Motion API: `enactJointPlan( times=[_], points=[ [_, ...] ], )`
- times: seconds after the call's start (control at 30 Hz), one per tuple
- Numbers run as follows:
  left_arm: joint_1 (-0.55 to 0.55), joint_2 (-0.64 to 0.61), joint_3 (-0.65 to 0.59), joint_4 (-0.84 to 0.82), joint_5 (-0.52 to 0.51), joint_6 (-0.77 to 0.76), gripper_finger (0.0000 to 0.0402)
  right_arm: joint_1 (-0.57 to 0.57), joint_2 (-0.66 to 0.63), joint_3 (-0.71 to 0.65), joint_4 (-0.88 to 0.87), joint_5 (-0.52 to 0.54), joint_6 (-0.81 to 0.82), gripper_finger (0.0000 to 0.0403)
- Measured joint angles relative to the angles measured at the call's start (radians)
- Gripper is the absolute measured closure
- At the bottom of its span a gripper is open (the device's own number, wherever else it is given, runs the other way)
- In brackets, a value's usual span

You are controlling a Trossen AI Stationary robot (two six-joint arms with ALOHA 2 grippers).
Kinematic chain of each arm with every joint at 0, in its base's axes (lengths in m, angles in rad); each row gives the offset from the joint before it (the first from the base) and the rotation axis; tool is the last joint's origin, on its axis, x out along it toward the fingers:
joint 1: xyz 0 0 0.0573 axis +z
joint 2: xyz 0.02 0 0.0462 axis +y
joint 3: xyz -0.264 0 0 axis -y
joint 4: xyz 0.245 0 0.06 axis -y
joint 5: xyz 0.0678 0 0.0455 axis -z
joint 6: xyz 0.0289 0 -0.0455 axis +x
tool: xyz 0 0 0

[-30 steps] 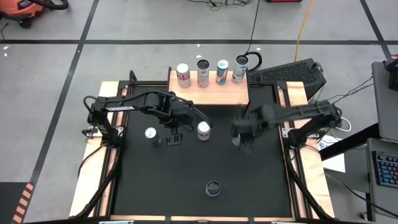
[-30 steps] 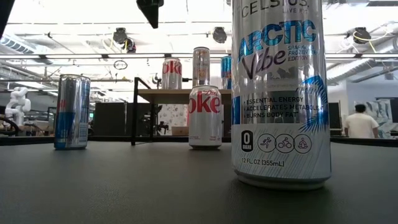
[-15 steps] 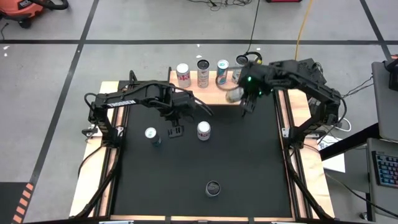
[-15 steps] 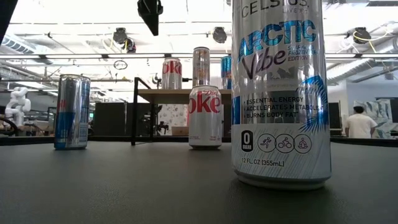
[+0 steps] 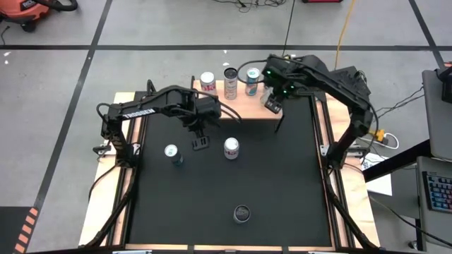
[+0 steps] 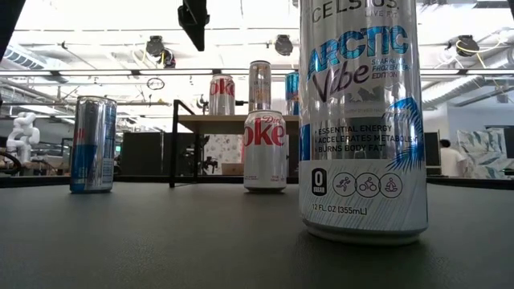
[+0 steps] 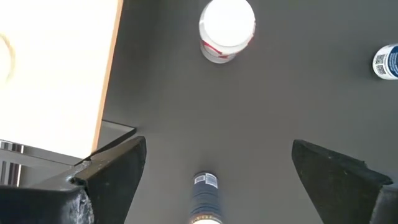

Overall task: Place canned beverage on shelf
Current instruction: Put the white and yellow soda can aligned with the other white and yellow soda can on the shelf

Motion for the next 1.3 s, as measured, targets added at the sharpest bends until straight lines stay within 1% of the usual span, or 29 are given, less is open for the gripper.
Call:
enactJointPlan(
  times=[0.07, 0.23, 0.33, 0.5, 0.67, 1.3],
  points=[
    [0.005, 0.0, 0.0, 0.0, 0.0, 0.0, 0.0004, 0.0, 0.011, 0.0, 0.0, -0.007, -0.006, 0.016],
    [0.016, 0.0, 0.0, 0.0, 0.0, 0.0, 0.0004, -0.002, 0.013, 0.0, -0.001, -0.125, 0.002, 0.0159],
    [0.018, 0.0, 0.0, 0.0, 0.0, 0.0, 0.0004, -0.002, 0.014, 0.0, -0.001, -0.158, 0.009, 0.0159],
    [0.017, 0.0, 0.0, 0.0, 0.0, -0.002, 0.0004, -0.004, 0.014, 0.0, -0.001, -0.145, 0.007, 0.0159],
    [0.017, 0.0, 0.0, 0.0, 0.0, -0.003, 0.0004, -0.005, 0.014, 0.0, 0.0, -0.073, 0.004, 0.0158],
    [0.017, 0.0, 0.0, 0.0, 0.0, -0.004, 0.0004, -0.022, 0.014, 0.0, -0.001, -0.076, -0.045, 0.0158]
  ],
)
